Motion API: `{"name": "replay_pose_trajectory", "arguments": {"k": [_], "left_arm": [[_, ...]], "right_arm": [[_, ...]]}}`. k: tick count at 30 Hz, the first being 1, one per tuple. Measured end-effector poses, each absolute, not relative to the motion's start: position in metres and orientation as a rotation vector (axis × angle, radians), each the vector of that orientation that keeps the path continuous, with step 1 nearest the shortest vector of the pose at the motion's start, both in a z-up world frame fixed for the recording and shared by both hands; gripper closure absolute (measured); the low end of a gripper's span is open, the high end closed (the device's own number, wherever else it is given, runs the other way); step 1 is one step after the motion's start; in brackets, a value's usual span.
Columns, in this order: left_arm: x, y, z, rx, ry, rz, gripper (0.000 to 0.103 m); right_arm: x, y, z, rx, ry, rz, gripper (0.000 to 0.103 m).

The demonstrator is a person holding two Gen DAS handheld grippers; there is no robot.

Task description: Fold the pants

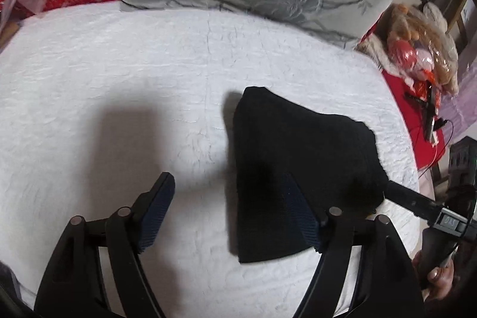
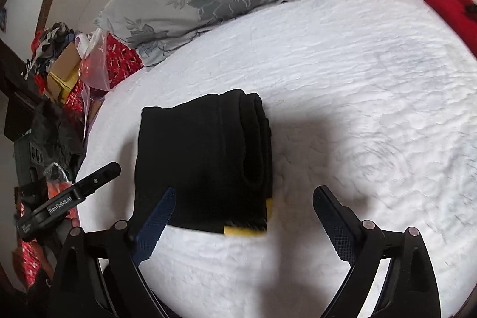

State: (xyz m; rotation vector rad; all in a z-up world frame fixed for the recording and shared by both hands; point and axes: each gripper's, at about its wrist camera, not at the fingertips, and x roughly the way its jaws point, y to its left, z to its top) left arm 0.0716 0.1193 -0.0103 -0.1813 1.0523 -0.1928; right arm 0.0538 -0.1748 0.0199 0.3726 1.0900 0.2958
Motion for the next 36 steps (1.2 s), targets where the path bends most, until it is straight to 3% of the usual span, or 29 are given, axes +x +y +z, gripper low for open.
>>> {"name": "replay_pose_trajectory", "arguments": {"k": [4, 7, 8, 9, 10, 11, 14, 16, 22, 29, 32, 35, 36], "left_arm": [[0.093, 0.113, -0.035, -0.196, 1.131, -0.239, 0.027], [0.098, 0.107, -0.045, -0.222, 1.137, -0.245, 0.02], [0.098, 0.106, -0.043, -0.225, 1.119, -0.25, 0.02], [0.097, 0.106, -0.042, -0.234, 1.111, -0.259, 0.022], [0.096, 0.107, -0.04, -0.254, 1.101, -0.28, 0.042], [0.096, 0.109, -0.04, -0.311, 1.102, -0.347, 0.078], [0.095, 0.115, -0.035, -0.371, 1.107, -0.373, 0.088], [0.095, 0.12, -0.032, -0.391, 1.101, -0.386, 0.089], [0.096, 0.151, -0.005, -0.486, 1.073, -0.417, 0.091], [0.11, 0.212, 0.036, -0.445, 0.977, -0.308, 0.09], [0.126, 0.225, 0.016, -0.319, 1.062, -0.163, 0.089], [0.132, 0.226, -0.011, -0.198, 1.156, -0.047, 0.089], [0.126, 0.231, -0.012, -0.222, 1.155, -0.057, 0.089]], "right_arm": [[0.073, -0.17, 0.008, 0.404, 1.104, 0.316, 0.008], [0.085, -0.165, -0.004, 0.419, 1.126, 0.357, 0.009], [0.088, -0.163, -0.008, 0.42, 1.133, 0.373, 0.011], [0.09, -0.162, -0.011, 0.416, 1.135, 0.376, 0.021], [0.09, -0.16, -0.013, 0.407, 1.136, 0.383, 0.042], [0.09, -0.156, -0.015, 0.393, 1.143, 0.398, 0.05], [0.09, -0.148, -0.01, 0.346, 1.131, 0.382, 0.054], [0.091, -0.149, -0.005, 0.381, 1.12, 0.385, 0.065], [0.097, -0.141, 0.012, 0.499, 1.114, 0.431, 0.071], [0.124, -0.082, 0.035, 0.596, 1.084, 0.575, 0.071], [0.141, -0.058, 0.029, 0.552, 1.089, 0.556, 0.069], [0.154, -0.039, 0.008, 0.313, 1.148, 0.391, 0.066], [0.154, -0.039, 0.002, 0.295, 1.168, 0.379, 0.057]]}}
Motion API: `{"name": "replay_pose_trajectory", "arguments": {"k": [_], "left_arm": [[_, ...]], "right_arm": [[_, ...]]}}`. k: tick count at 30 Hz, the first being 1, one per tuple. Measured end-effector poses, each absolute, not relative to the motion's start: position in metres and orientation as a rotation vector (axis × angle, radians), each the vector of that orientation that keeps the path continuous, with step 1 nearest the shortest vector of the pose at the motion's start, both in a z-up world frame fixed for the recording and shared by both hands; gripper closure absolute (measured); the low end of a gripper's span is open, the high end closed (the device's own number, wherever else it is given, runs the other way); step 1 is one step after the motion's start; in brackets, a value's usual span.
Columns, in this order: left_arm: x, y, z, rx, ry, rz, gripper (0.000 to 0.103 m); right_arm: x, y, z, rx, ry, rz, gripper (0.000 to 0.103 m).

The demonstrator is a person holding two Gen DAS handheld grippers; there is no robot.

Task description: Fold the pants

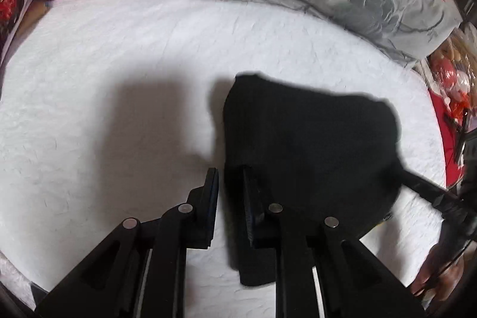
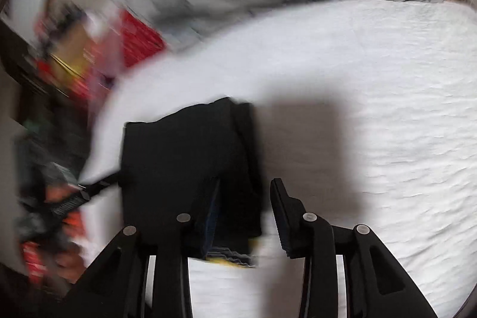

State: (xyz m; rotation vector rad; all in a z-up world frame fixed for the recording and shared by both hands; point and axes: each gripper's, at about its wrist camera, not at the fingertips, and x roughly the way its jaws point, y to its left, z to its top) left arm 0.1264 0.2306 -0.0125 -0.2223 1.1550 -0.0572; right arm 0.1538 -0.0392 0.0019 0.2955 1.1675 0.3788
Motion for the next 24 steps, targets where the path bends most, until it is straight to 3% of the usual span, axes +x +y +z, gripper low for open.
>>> {"name": "replay_pose_trajectory", "arguments": {"k": [3, 4, 5, 7, 10, 17, 24], "left_arm": [[0.105, 0.236, 0.007, -0.293, 1.051, -0.051, 0.086], [0.096, 0.233, 0.015, -0.311, 1.008, -0.059, 0.074], [0.091, 0.23, 0.019, -0.315, 0.989, -0.054, 0.049], [0.079, 0.212, 0.027, -0.297, 0.929, 0.002, 0.03], [0.06, 0.179, 0.029, -0.219, 0.867, 0.078, 0.029], [0.038, 0.147, 0.023, -0.124, 0.874, 0.138, 0.029], [0.018, 0.136, 0.03, -0.09, 0.847, 0.147, 0.029]], "right_arm": [[0.138, -0.056, 0.013, 0.381, 1.112, 0.405, 0.053], [0.133, -0.058, 0.019, 0.364, 1.097, 0.401, 0.047], [0.123, -0.06, 0.03, 0.311, 1.071, 0.391, 0.042], [0.105, -0.057, 0.044, 0.227, 1.027, 0.352, 0.017], [0.079, -0.053, 0.052, 0.135, 0.989, 0.267, 0.001], [0.023, -0.055, 0.056, -0.035, 0.94, 0.166, 0.001], [-0.001, -0.071, 0.067, -0.022, 0.864, 0.157, 0.0]]}}
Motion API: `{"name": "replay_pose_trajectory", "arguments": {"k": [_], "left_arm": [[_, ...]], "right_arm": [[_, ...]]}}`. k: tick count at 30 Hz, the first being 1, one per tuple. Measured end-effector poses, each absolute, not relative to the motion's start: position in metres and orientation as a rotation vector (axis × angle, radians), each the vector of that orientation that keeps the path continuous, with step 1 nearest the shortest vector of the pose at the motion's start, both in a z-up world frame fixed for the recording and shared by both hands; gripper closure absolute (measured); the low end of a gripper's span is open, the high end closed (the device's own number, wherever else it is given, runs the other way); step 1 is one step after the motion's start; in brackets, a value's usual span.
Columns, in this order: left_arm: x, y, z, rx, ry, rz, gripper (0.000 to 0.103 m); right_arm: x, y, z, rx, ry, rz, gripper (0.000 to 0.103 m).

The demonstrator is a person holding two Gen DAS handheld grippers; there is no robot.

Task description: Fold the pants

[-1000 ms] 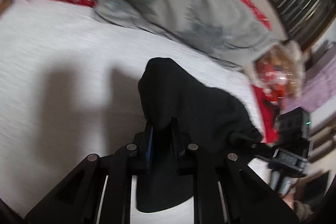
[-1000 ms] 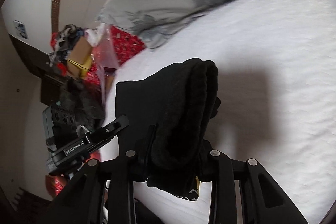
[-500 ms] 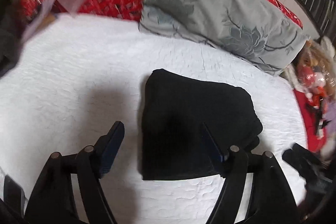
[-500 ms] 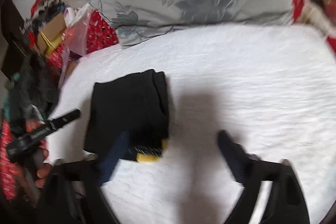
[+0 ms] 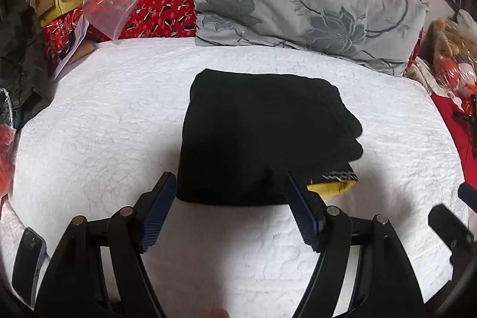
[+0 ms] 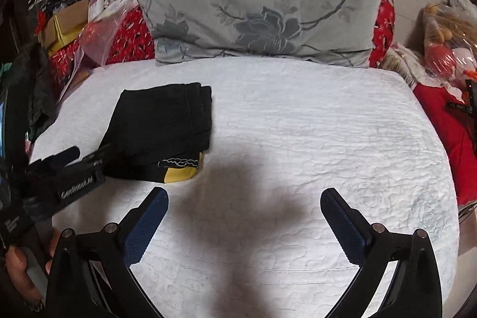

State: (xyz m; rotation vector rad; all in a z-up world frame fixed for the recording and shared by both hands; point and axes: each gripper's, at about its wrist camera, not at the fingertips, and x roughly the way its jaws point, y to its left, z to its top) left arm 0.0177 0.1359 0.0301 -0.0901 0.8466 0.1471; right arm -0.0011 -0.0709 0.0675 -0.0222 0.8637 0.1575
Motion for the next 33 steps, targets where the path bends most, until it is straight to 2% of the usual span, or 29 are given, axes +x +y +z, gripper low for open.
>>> {"name": "replay_pose_trajectory", "arguments": {"k": [24, 33], "left_arm": [[0.003, 0.116, 0.032, -0.066, 0.855, 0.097, 0.029], [0.004, 0.111, 0.042, -0.056, 0.803, 0.086, 0.029]], "right_arm": [[-0.011, -0.093, 0.056, 0.036, 0.874, 0.136, 0.0], [-0.009, -0.095, 0.054, 0.038, 0.881, 0.13, 0.0]]}}
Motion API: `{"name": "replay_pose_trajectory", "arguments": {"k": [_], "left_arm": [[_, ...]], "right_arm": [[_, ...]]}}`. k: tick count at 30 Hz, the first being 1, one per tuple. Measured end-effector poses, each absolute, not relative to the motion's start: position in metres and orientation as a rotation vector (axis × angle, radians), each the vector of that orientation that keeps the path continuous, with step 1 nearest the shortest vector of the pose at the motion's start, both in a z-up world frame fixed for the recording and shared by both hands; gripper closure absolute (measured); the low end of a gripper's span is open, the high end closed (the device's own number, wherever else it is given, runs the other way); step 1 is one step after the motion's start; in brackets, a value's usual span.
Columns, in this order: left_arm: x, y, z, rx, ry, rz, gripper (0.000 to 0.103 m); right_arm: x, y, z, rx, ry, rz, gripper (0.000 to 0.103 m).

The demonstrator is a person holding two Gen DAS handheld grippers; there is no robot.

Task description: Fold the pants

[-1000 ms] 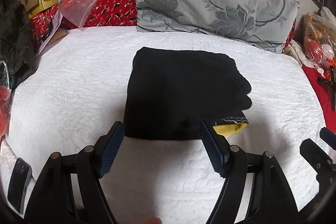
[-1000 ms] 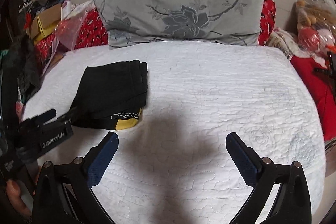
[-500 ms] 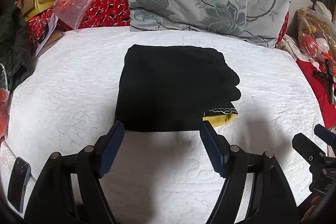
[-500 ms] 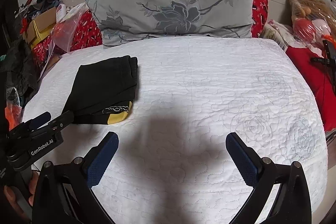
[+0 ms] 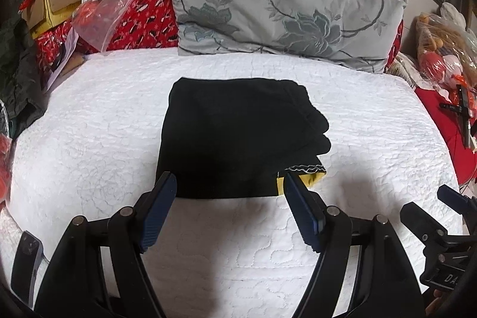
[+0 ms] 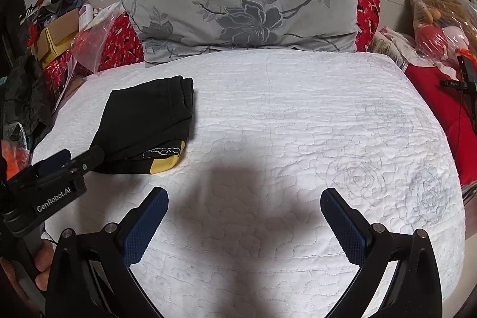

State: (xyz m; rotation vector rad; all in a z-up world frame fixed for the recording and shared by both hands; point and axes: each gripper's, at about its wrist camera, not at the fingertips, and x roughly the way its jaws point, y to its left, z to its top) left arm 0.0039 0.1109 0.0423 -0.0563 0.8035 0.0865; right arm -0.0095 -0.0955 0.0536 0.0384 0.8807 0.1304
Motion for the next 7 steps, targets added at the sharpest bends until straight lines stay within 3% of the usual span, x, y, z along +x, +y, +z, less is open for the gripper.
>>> {"name": "replay_pose_trajectory", "arguments": {"k": [7], "left_arm": [[0.0033, 0.1019, 0.044, -0.01, 0.804, 0.086, 0.029]], "right_arm": [[-0.0086, -0.0989, 0.0523, 0.045, 0.883, 0.118, 0.0]]}}
